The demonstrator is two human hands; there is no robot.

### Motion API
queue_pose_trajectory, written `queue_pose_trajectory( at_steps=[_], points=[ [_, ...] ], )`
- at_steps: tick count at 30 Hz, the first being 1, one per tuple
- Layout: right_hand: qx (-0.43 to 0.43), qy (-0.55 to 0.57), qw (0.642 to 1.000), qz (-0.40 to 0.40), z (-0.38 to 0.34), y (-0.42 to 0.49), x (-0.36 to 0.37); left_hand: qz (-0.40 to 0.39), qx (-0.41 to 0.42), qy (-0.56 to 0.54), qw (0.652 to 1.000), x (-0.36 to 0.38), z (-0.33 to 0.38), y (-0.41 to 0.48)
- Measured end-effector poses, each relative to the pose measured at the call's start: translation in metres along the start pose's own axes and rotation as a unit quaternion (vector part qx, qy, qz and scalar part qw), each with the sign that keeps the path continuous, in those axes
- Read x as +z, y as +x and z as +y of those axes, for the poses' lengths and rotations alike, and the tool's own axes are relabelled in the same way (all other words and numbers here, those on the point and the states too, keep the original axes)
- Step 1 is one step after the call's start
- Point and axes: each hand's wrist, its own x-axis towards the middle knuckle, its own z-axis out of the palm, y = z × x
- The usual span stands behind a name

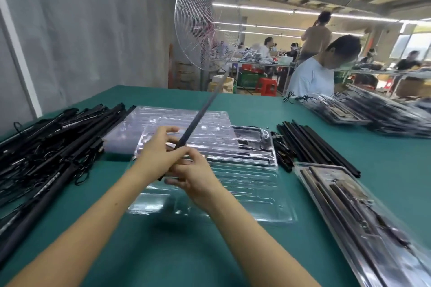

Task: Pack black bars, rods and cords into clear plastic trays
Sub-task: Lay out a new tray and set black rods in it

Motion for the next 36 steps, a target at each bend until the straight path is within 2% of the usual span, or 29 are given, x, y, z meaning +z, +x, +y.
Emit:
queue_pose_trajectory(
  at_steps=[2, 5, 6, 7, 9, 11, 12, 15, 17, 19, 23, 25, 28, 31, 33, 36],
  points=[
    [-0.02, -0.103, 0.994, 0.006, -0.008, -0.003, -0.009, -0.014, 0.034, 0.023, 0.999, 0.002, 0.0, 0.003],
    [0.021, -0.343, 0.939, 0.036, -0.024, -0.006, -0.04, -0.053, 0.078, 0.055, 0.994, -0.019, -0.004, 0.01],
    [0.043, -0.358, 0.931, 0.061, -0.028, -0.006, -0.055, -0.061, 0.074, 0.065, 0.993, -0.03, -0.007, 0.013],
    [0.059, -0.329, 0.937, 0.096, -0.032, -0.008, -0.069, -0.063, 0.069, 0.086, 0.992, -0.041, -0.011, 0.015],
    [0.07, -0.157, 0.966, 0.194, -0.037, -0.012, -0.097, -0.076, 0.057, 0.152, 0.984, -0.054, -0.024, 0.017],
    [0.046, 0.028, 0.957, 0.284, -0.04, -0.015, -0.124, -0.105, 0.035, 0.185, 0.977, -0.056, -0.038, 0.017],
    [0.032, 0.075, 0.944, 0.321, -0.039, -0.016, -0.138, -0.119, 0.027, 0.19, 0.974, -0.054, -0.044, 0.018],
    [0.01, 0.043, 0.926, 0.375, -0.038, -0.017, -0.167, -0.155, 0.029, 0.186, 0.97, -0.046, -0.056, 0.02],
    [0.004, -0.042, 0.931, 0.364, -0.034, -0.016, -0.176, -0.166, 0.036, 0.184, 0.968, -0.038, -0.061, 0.024],
    [0.015, -0.14, 0.928, 0.344, -0.03, -0.015, -0.178, -0.156, 0.056, 0.227, 0.96, -0.028, -0.068, 0.03],
    [0.032, -0.339, 0.881, 0.327, -0.02, -0.013, -0.179, -0.109, 0.097, 0.375, 0.916, -0.013, -0.082, 0.034],
    [0.032, -0.397, 0.863, 0.31, -0.017, -0.014, -0.18, -0.065, 0.114, 0.366, 0.921, -0.01, -0.091, 0.032],
    [0.039, -0.427, 0.857, 0.285, -0.018, -0.017, -0.183, -0.005, 0.129, 0.34, 0.931, -0.016, -0.1, 0.027],
    [0.044, -0.501, 0.828, 0.249, -0.021, -0.018, -0.184, 0.04, 0.103, 0.335, 0.936, -0.034, -0.102, 0.028],
    [0.045, -0.526, 0.817, 0.234, -0.022, -0.019, -0.183, 0.049, 0.064, 0.316, 0.945, -0.049, -0.106, 0.029],
    [0.053, -0.554, 0.8, 0.224, -0.023, -0.017, -0.182, 0.012, -0.008, 0.256, 0.966, -0.065, -0.118, 0.028]
  ],
)
